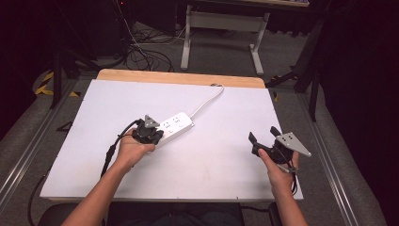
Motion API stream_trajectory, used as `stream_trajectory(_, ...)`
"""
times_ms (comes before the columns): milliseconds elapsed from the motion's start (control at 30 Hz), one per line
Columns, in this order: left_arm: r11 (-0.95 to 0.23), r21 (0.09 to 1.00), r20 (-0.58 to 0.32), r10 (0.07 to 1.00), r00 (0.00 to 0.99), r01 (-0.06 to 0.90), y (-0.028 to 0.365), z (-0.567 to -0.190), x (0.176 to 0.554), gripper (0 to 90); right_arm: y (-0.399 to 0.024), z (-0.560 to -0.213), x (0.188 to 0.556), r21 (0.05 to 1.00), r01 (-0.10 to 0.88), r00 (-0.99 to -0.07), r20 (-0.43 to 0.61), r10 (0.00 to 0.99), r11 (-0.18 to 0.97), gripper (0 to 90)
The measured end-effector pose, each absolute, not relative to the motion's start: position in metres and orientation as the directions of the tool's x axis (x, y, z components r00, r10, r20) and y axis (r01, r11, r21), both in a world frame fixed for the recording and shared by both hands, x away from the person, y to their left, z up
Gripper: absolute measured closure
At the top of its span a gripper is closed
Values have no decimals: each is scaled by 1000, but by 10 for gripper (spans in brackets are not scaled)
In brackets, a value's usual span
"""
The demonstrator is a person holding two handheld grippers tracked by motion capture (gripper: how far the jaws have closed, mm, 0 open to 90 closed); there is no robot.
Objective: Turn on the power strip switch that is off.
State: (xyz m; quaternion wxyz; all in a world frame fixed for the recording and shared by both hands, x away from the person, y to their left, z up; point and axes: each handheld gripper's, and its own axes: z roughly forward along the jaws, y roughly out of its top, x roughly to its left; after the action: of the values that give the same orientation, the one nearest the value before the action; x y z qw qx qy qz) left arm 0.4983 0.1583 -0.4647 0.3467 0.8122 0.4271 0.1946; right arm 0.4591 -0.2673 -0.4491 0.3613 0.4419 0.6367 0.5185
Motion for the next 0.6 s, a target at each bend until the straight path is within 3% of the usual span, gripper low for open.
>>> stream_trajectory(133, -408, 726, 46, 832, 553, 553, 155, -464, 498, 900, -267, -450, 460, 978, 195, -353, 4, 936, 69, 125)
stream_trajectory(467, -354, 723, -32, 841, 541, 593, 162, -462, 502, 900, -267, -451, 462, 977, 203, -353, 7, 936, 69, 126)
stream_trajectory(600, -369, 722, -11, 839, 544, 585, 161, -462, 502, 900, -267, -452, 462, 976, 205, -355, 7, 935, 70, 127)
